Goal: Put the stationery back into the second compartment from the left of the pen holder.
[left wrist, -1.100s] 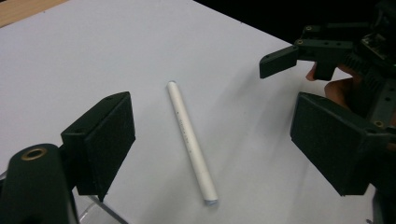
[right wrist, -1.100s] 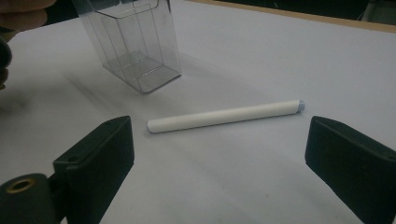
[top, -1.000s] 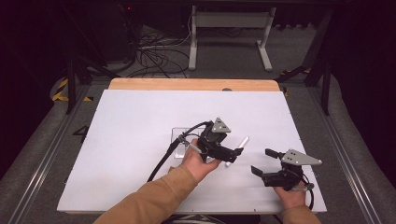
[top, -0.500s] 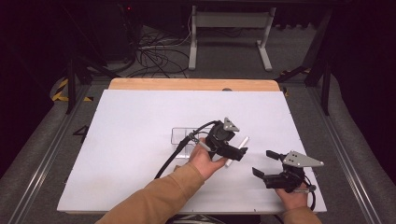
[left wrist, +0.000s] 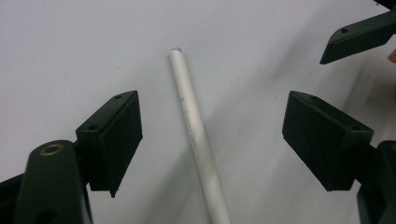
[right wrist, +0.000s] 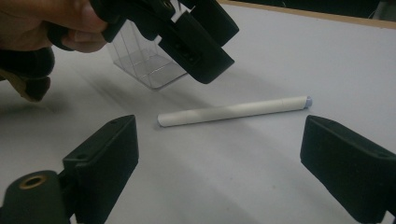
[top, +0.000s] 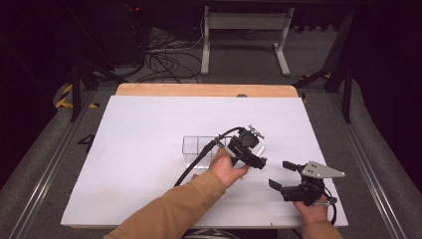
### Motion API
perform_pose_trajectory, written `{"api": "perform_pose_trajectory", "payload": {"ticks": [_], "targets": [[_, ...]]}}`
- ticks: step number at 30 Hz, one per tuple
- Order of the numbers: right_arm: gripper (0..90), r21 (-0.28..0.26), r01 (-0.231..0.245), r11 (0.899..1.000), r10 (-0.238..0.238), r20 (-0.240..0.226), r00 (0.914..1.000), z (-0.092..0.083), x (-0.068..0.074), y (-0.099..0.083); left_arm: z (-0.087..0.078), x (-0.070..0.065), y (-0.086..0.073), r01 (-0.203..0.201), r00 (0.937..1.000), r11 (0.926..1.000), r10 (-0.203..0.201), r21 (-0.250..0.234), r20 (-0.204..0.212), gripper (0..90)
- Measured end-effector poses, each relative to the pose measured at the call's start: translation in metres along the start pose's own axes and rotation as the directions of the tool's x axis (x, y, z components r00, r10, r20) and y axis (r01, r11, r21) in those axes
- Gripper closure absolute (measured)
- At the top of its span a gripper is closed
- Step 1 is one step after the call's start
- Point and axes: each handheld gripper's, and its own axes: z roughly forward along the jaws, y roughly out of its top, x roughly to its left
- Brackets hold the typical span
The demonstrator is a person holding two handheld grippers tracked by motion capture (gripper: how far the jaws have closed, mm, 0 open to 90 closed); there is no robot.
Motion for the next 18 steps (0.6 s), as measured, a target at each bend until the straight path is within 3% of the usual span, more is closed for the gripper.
{"api": "perform_pose_trajectory", "payload": {"ticks": [7, 18], "targets": [[12.5, 0.005, 0.001, 1.0, -0.001, -0.008, 1.0, 0.0, 0.0, 0.0, 0.01, -0.001, 0.004, -0.01, 0.9999, 0.9974, 0.01, 0.071, -0.012, 22.6], [12.9, 0.0, 0.0, 1.0, 0.0, -0.024, 0.9997, 0.0, 0.001, 0.0, 0.027, -0.007, 0.009, -0.007, 0.9994, 0.9902, 0.012, 0.139, -0.032, 28.4]]}}
